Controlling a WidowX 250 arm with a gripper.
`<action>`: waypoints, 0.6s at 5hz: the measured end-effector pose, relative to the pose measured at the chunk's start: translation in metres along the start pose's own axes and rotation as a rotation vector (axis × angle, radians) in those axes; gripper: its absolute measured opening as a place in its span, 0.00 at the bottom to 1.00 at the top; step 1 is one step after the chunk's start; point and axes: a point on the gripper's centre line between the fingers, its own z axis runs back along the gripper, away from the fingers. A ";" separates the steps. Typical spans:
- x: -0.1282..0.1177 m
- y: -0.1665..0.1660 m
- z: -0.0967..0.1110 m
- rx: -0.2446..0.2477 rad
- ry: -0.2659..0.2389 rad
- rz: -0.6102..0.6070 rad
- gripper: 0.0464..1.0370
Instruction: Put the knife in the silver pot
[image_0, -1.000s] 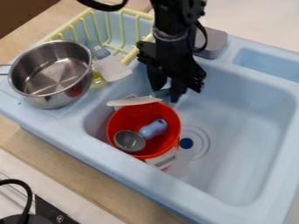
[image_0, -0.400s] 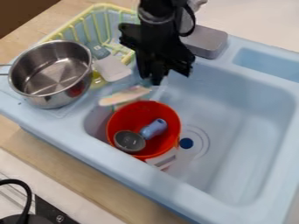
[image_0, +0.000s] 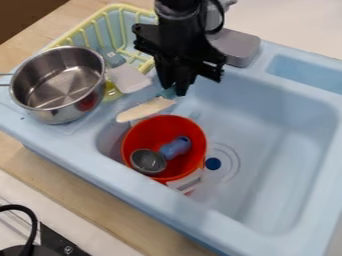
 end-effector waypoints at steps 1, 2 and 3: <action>-0.006 -0.008 0.014 -0.022 -0.033 0.031 0.11; -0.012 -0.013 0.028 -0.012 -0.080 0.055 0.11; -0.016 -0.015 0.037 -0.035 -0.079 0.108 0.11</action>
